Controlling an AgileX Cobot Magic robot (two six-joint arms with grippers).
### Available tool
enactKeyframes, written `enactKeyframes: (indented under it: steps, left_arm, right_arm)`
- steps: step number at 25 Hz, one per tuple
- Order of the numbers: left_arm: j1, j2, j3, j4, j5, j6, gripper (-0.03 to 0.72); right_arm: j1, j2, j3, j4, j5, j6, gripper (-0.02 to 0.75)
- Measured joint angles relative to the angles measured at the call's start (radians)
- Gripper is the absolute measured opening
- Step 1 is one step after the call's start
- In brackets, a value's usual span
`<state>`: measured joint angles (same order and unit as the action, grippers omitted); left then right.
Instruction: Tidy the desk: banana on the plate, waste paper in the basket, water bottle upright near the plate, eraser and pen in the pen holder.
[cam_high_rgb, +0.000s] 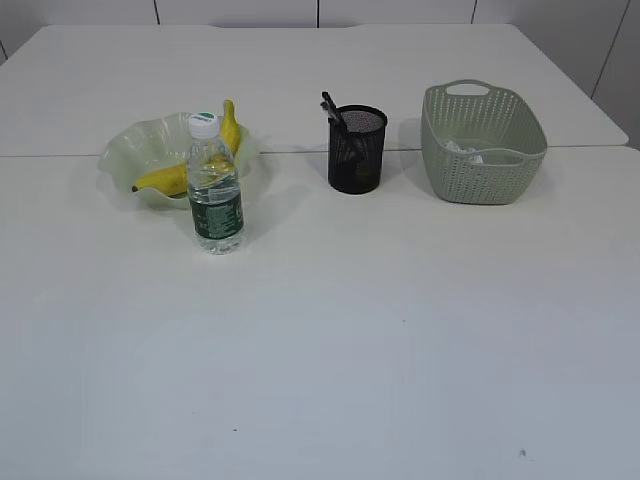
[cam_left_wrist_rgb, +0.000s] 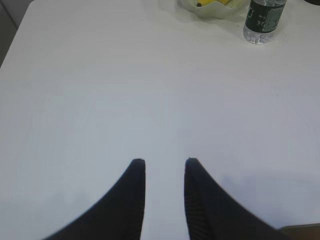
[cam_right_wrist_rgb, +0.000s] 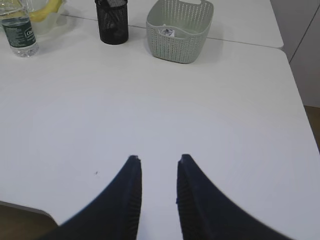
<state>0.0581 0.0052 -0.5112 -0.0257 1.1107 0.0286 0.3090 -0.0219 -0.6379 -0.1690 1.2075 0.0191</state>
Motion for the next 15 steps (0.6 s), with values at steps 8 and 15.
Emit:
enactKeyframes:
  steps: [8,15]
  left_arm:
    - [0.0,0.0,0.0,0.0,-0.002,0.0,0.181]
    - [0.0,0.0,0.0,0.0,-0.002,0.0,0.181]
  right_arm:
    - [0.0,0.0,0.107,0.026,-0.075,-0.013,0.193]
    - [0.0,0.0,0.134,0.05,-0.067,-0.052,0.193]
